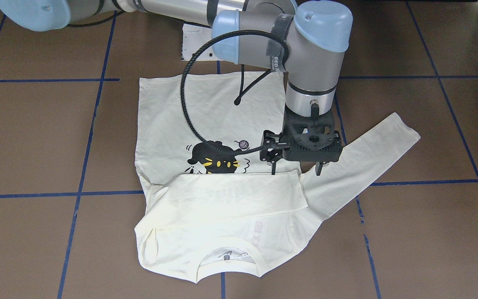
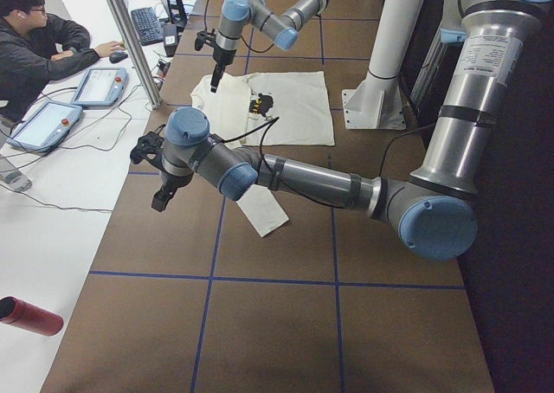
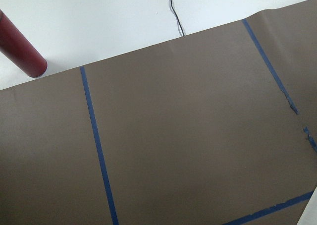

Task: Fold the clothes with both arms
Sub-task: 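Carry the sleeve across the shirt front toward the far sleeve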

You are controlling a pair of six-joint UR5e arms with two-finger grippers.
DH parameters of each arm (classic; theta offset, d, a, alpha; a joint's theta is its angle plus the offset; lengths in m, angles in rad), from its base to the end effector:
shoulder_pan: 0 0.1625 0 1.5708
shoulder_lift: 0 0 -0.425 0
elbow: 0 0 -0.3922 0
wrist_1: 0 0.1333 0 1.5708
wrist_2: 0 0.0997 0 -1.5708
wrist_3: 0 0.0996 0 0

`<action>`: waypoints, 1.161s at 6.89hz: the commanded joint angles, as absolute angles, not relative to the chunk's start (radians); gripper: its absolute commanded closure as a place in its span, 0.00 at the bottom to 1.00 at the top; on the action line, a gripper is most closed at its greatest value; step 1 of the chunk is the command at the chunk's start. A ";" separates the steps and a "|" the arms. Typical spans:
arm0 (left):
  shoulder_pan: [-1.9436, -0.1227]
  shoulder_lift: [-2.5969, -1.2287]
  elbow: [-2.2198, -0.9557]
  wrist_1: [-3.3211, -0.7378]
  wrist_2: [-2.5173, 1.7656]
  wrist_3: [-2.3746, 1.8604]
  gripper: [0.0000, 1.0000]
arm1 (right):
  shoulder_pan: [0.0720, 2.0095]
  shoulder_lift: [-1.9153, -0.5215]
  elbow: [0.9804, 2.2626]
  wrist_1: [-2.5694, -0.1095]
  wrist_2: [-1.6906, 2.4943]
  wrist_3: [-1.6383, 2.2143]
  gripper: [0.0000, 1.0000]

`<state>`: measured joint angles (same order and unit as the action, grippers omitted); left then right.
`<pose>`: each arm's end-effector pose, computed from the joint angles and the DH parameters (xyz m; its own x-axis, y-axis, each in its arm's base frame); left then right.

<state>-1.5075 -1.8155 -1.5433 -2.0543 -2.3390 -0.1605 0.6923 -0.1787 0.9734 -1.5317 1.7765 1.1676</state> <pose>-0.0255 -0.6112 0.4808 0.6883 0.3644 -0.6273 0.0624 0.8318 0.5516 -0.5685 -0.6181 -0.0502 0.6754 0.0610 0.7350 -0.2647 0.9502 0.1643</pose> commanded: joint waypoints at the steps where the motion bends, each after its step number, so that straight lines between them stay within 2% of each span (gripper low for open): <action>1: -1.406 -1.786 -1.566 -2.211 -2.341 -0.199 0.00 | 0.864 -0.326 1.124 -1.630 2.003 0.900 0.00; 2: -1.328 -1.783 -1.571 -2.217 -2.333 -0.199 0.00 | 0.937 -0.462 1.223 -1.632 2.060 0.774 0.00; 4: -1.257 -1.586 -1.708 -2.221 -2.255 -0.204 0.00 | 1.058 -0.729 1.433 -1.631 2.120 0.576 0.00; 5: -1.208 -1.519 -1.751 -2.223 -2.217 -0.201 0.00 | 1.106 -0.812 1.498 -1.628 2.179 0.536 0.00; 8: -0.964 -1.424 -1.750 -2.288 -2.060 -0.195 0.00 | 1.157 -0.984 1.650 -1.626 2.209 0.489 0.00</action>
